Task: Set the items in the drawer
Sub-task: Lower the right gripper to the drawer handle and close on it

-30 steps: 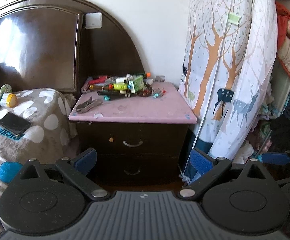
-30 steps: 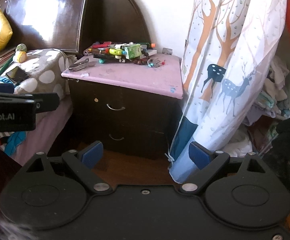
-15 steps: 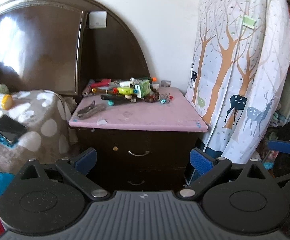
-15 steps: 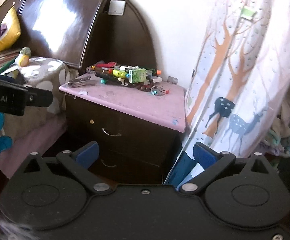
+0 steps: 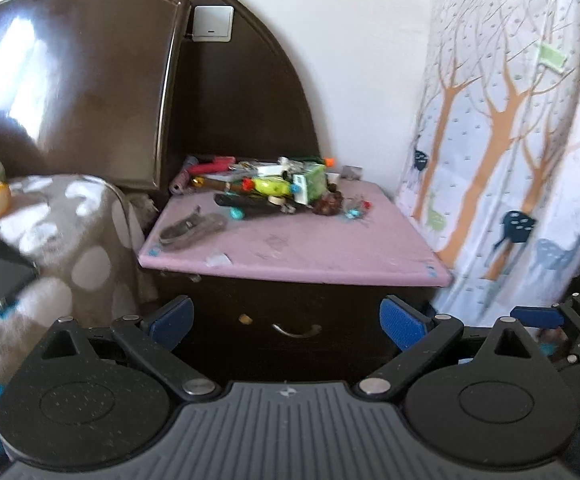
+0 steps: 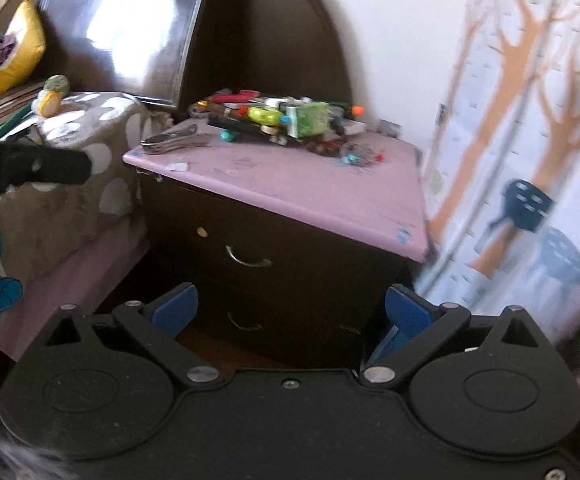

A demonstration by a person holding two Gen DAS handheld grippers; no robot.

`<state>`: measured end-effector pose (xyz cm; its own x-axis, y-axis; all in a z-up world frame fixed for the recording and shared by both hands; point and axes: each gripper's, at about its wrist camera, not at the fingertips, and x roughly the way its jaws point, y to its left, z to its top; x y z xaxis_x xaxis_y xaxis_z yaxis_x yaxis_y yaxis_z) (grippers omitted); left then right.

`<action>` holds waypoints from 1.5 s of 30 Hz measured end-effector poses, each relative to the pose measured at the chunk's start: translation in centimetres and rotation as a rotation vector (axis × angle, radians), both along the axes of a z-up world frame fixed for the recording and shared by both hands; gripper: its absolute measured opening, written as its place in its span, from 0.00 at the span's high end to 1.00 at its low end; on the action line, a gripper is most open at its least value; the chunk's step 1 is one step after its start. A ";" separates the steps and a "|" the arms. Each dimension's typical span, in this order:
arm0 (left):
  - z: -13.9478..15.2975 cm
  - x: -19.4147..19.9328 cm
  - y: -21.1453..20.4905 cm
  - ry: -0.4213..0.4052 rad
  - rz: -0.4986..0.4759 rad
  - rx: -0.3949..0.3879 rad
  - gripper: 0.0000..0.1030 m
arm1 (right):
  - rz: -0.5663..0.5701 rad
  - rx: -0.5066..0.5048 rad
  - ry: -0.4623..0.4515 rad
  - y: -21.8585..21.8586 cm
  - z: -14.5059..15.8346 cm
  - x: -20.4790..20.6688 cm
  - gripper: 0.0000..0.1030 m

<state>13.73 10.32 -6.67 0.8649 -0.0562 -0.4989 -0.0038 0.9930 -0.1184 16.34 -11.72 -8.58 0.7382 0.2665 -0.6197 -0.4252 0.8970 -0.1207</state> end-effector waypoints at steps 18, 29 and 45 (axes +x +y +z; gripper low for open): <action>-6.6 8.6 4.4 -0.020 0.041 -0.082 0.03 | 0.287 -0.345 -0.084 6.5 -10.7 9.1 0.52; -8.5 11.0 7.0 -0.013 0.063 -0.146 0.10 | 0.378 -0.397 -0.022 10.3 -14.5 13.6 0.77; -9.5 11.4 9.0 0.002 0.077 -0.186 0.10 | 0.724 -0.730 0.002 13.6 -20.0 17.0 0.65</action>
<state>25.08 19.29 -16.12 0.8692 -0.0811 -0.4877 -0.0792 0.9509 -0.2993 33.31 1.88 -28.57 0.5494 0.2053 -0.8099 -0.8356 0.1337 -0.5329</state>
